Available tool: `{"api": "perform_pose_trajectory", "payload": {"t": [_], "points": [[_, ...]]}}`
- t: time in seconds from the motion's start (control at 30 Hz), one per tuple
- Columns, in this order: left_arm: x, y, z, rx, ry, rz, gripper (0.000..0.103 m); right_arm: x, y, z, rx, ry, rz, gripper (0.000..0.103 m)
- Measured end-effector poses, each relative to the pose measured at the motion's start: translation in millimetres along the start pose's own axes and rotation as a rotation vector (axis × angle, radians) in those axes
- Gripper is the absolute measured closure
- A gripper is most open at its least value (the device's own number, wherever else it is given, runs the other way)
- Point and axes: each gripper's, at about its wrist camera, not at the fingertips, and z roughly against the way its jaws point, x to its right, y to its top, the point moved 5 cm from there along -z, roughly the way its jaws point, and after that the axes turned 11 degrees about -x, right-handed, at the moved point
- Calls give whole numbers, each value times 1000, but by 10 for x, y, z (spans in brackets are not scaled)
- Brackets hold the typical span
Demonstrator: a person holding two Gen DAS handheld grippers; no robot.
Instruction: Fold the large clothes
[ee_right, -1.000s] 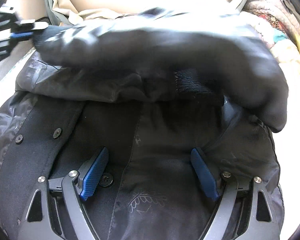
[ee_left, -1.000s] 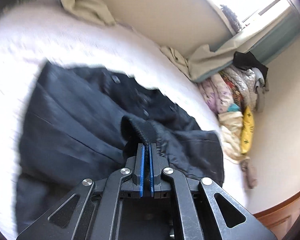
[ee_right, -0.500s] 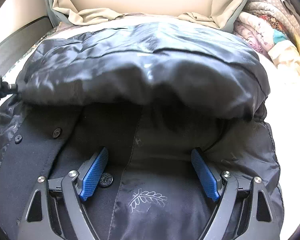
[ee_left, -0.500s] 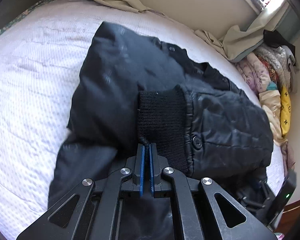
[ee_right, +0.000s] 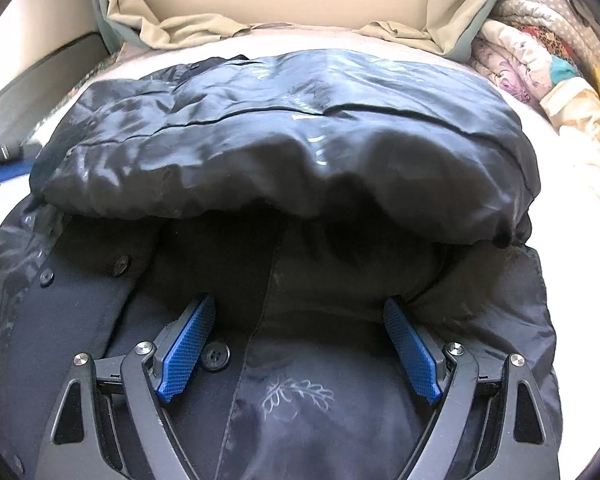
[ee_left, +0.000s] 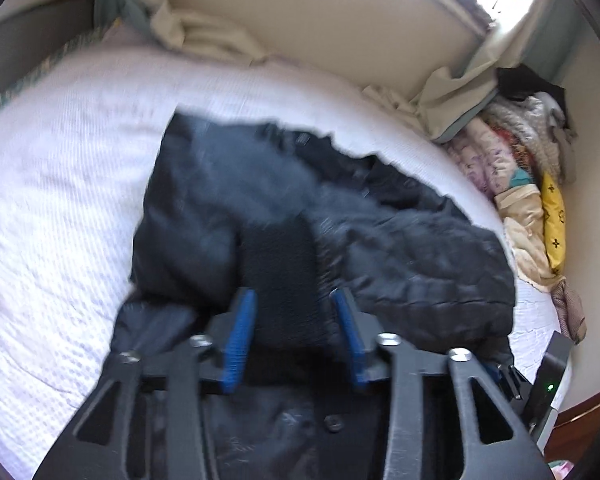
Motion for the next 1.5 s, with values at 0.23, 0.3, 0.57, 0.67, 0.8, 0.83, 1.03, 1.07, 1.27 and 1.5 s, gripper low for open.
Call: {"api": "perform_pose_trajectory", "payload": {"t": [0.23, 0.3, 0.57, 0.67, 0.8, 0.83, 1.03, 1.07, 1.27, 1.5], "points": [[159, 89, 75, 22, 33, -62, 43, -342, -210, 439, -13, 104, 100, 42], [155, 93, 3, 1, 31, -61, 43, -364, -136, 646, 22, 141, 121, 48], [21, 64, -341, -53, 75, -20, 43, 616, 579, 919, 155, 60, -83, 62], [-5, 48, -480, -73, 89, -18, 43, 880, 717, 673, 117, 25, -142, 67], [-67, 0, -647, -104, 98, -14, 37, 983, 687, 250, 46, 19, -187, 67], [-101, -7, -687, -111, 89, -5, 36, 986, 674, 176, 38, 18, -191, 67], [-182, -55, -793, -114, 111, -14, 36, 985, 683, -92, 18, -6, -171, 67], [-177, -67, -796, -114, 131, -28, 36, 971, 706, -141, 20, -14, -165, 67], [-216, -162, -848, -82, 204, -88, 34, 852, 711, -284, 54, -111, -109, 68], [-261, -173, -830, -74, 197, -57, 30, 877, 716, -248, 70, -91, -127, 67]]}}
